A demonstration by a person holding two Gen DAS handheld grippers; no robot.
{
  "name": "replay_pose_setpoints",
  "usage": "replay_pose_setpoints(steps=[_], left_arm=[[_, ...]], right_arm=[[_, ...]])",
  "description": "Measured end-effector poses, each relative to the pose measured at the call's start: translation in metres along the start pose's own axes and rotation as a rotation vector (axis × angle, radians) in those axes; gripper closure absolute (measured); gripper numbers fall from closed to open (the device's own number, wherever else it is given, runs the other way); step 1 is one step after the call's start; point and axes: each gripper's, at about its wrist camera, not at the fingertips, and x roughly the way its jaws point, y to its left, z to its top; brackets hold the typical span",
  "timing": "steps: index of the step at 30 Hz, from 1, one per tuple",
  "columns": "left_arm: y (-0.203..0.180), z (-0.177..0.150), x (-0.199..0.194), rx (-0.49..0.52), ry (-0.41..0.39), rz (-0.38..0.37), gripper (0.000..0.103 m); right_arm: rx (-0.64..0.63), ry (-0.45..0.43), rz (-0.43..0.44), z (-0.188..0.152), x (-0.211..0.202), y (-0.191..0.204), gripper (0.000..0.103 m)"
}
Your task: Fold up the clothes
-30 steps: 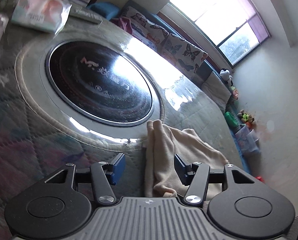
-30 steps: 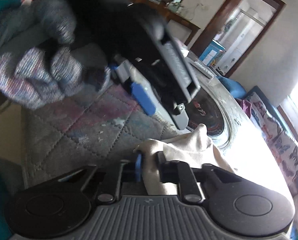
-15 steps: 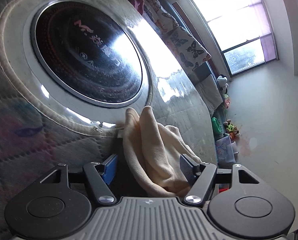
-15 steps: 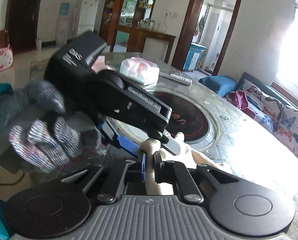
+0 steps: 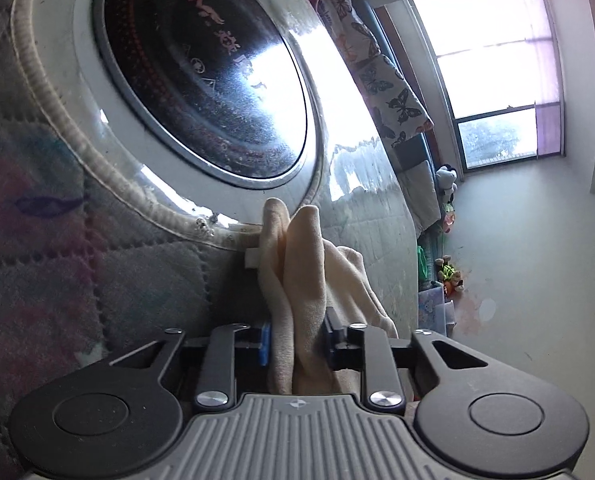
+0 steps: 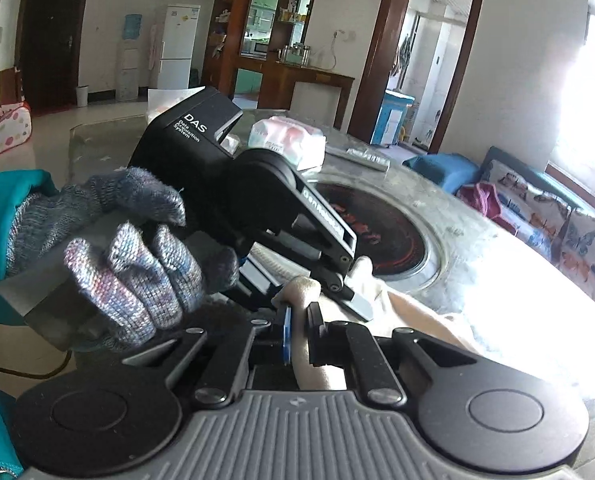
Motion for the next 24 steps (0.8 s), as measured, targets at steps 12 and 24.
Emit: replay_pose_setpoints(steps=[12,24], left_arm=[[-0.001,-0.003,-0.006,0.063,-0.014,0.011,0.085],[-0.016,-0.010,-0.002,0.132,-0.033,0.057,0.085]], right_arm=[[0.195,-0.013,-0.074,-0.030,-0.023,-0.027,0.073],[0.545,0.020,-0.357,-0.091,-0.045,-0.133,0.054]])
